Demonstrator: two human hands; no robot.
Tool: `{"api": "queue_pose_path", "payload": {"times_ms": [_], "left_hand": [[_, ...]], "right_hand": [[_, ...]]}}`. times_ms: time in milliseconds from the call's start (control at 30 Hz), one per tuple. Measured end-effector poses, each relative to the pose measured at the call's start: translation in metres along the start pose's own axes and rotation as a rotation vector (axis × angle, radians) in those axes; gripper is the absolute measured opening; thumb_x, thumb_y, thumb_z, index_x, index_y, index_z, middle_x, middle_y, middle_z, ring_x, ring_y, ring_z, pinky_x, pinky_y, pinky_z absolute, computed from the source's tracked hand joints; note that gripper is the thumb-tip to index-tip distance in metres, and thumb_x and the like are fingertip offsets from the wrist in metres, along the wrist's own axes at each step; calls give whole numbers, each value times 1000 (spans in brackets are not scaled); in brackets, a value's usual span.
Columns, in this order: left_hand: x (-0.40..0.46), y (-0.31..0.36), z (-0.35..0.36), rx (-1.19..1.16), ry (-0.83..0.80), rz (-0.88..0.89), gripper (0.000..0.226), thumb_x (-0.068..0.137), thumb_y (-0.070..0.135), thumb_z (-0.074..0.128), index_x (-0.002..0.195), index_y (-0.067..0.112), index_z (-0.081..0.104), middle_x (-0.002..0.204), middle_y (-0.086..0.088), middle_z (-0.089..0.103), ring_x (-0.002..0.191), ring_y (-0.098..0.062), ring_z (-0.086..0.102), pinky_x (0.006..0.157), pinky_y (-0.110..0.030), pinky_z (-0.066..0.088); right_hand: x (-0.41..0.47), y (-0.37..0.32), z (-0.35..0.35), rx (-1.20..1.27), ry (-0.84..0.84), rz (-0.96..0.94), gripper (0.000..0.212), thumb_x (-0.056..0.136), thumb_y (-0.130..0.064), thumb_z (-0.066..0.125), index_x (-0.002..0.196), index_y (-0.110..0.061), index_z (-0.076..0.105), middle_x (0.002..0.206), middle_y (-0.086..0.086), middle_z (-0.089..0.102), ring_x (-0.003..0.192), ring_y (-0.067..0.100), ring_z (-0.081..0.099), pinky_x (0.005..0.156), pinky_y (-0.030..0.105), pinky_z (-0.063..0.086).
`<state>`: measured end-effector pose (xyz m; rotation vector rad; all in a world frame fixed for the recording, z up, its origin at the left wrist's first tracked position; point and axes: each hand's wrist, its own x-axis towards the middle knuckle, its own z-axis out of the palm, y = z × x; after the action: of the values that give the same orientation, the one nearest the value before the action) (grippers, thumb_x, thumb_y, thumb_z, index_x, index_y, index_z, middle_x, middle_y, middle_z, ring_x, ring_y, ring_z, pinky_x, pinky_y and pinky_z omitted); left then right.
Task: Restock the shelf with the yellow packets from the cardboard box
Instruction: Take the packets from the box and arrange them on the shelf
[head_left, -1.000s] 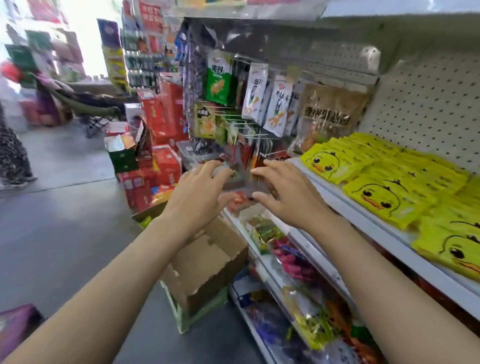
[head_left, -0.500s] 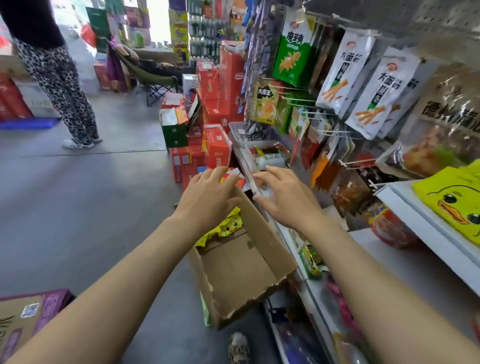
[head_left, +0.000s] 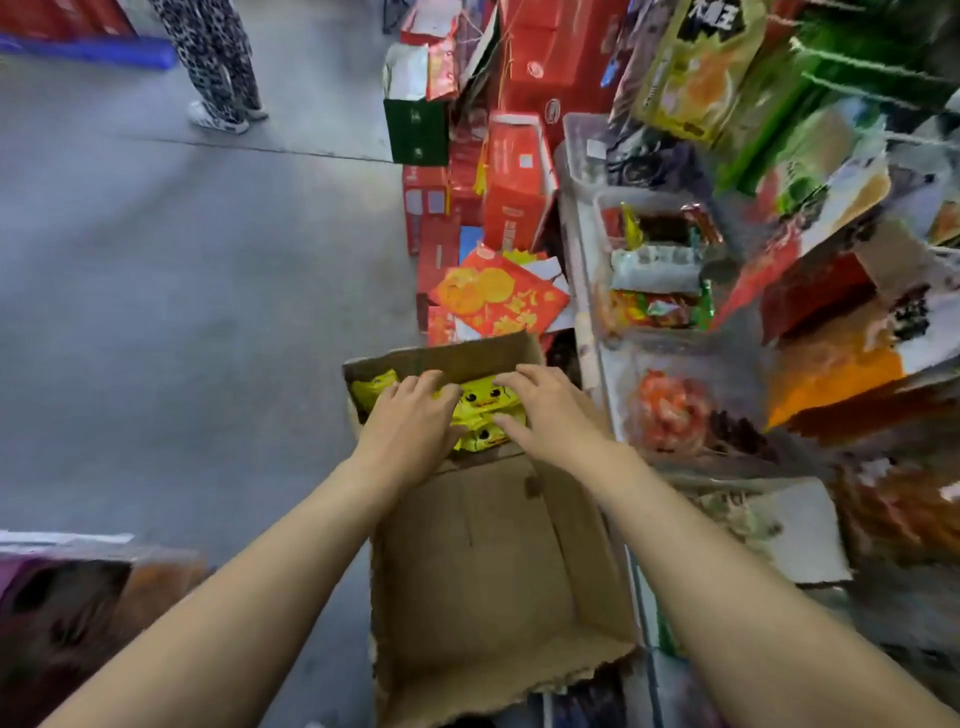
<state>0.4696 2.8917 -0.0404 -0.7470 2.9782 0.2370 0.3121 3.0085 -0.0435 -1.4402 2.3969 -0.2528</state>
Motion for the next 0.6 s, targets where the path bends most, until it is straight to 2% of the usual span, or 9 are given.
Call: {"api": "queue_pose_path", "payload": {"times_ms": [133,300,433,500,600], "left_hand": [[27,-11,74,-3,-141,-70,50,93,50,51,134,22,48,140,-10,46,123,-31,50,99,-40,43],[43,-26,147,-4,-301,-158,55,95,49,48,141,21,38,145,-13,38,130,-33,42,102,-42,38],[57,-41,189,3,-347,-214,69,96,51,47,152,22,21,152,-15,27,136,-36,34,107,-45,35],[66,-47,202,-21,-325,-241,70,96,51,47,153,22,20,152,-15,27,136,-36,33,106,-47,36],[78,-47,217,-114,-336,-285,66,96,51,47,151,22,25,150,-14,30,135,-35,35,103,-46,39]], "right_hand": [[43,34,60,19,-142,57,51,91,-44,61,136,-23,53,138,5,49,132,30,41,105,45,40],[73,61,126,11,-270,99,54,94,-47,56,143,-28,44,146,2,43,136,25,36,106,36,36],[104,71,162,15,-253,71,62,93,-46,58,148,-28,38,158,5,27,146,26,21,113,44,34],[122,75,173,13,-203,61,62,96,-44,56,150,-25,35,161,6,22,149,26,15,116,46,30],[139,79,185,15,-181,109,57,101,-44,47,152,-26,33,158,5,31,147,26,21,109,46,34]]}}
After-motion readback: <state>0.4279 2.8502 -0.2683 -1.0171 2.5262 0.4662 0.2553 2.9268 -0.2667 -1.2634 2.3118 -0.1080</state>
